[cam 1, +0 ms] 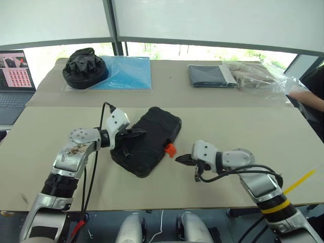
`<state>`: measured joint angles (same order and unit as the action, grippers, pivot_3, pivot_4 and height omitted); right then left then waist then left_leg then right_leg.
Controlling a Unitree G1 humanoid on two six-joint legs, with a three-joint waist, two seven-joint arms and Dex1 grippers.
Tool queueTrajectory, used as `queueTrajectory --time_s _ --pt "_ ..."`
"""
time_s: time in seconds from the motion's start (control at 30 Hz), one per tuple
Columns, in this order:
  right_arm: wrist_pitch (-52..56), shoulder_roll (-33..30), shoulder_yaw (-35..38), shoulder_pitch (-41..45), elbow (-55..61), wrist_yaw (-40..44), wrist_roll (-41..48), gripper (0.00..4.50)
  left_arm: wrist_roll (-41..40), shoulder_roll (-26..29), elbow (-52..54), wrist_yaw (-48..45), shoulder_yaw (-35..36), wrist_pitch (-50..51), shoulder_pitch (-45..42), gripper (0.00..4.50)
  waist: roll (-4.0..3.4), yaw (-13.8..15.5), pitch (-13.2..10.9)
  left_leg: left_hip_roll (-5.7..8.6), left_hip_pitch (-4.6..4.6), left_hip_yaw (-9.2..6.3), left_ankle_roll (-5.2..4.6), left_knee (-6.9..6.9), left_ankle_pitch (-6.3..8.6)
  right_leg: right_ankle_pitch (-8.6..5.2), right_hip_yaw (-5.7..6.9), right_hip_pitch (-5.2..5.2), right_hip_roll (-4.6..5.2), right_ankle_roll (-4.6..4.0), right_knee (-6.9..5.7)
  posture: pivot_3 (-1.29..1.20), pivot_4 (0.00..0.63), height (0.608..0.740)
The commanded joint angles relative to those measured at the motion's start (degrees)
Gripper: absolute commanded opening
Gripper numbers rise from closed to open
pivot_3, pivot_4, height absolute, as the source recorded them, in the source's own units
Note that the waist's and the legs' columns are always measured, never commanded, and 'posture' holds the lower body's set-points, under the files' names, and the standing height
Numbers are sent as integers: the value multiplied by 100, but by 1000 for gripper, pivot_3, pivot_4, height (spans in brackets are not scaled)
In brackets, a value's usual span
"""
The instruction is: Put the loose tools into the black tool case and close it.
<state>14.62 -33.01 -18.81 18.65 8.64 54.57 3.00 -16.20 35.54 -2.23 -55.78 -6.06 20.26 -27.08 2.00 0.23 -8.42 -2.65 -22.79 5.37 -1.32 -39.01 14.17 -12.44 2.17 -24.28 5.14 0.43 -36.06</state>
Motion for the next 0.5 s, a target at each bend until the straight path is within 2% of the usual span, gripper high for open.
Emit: queueTrajectory --time_s 0.03,0.5 --pt "-146 104 12 204 -117 -70 -71 0 152 -15 -192 -23 -131 78 101 13 0 -1 0 0 0 0 0 0 0 0 0 0 0 0 0 0 150 740" --pt "-109 412 -214 1066 -508 141 -269 0 195 -20 -143 -52 -188 101 210 13 -1 -34 1 -1 0 0 0 0 0 0 0 0 -1 0 -1 0 150 740"
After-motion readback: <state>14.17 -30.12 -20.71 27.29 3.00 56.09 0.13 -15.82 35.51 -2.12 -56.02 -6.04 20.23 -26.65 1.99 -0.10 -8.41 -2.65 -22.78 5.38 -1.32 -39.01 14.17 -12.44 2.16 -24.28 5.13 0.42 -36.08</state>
